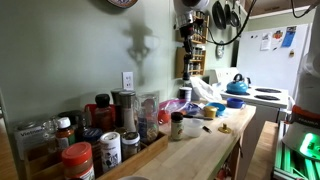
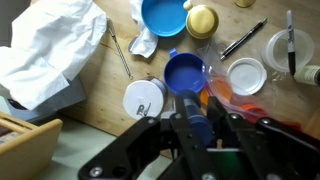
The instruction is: Place the flashlight on the blue can
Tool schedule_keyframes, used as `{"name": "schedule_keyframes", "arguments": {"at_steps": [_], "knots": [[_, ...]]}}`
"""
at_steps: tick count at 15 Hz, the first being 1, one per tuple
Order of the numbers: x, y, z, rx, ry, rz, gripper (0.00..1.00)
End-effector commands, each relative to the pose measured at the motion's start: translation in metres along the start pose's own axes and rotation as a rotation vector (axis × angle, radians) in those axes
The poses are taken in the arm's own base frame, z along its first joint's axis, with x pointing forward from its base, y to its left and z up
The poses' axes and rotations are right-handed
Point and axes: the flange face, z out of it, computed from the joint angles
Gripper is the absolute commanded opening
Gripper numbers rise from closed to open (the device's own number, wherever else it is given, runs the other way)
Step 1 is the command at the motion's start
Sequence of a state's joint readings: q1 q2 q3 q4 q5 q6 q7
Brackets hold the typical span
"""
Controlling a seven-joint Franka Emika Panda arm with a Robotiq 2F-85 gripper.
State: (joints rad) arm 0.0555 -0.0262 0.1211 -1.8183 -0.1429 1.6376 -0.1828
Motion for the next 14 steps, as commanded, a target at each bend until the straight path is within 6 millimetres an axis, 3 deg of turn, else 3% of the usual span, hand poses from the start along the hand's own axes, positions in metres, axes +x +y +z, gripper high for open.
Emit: {"name": "schedule_keyframes", "arguments": {"at_steps": [1,4,7,14], "knots": [[0.004,0.018,0.018,0.051,0.004,-0.081,0.07],[0.005,0.037,0.033,0.047,-0.036,-0.063,0.07],[0.01,0.043,0.047,0.024,-0.072,-0.053,0.07],[0.018,0.055,0.052,0.0,-0.038,0.022,0.07]]}}
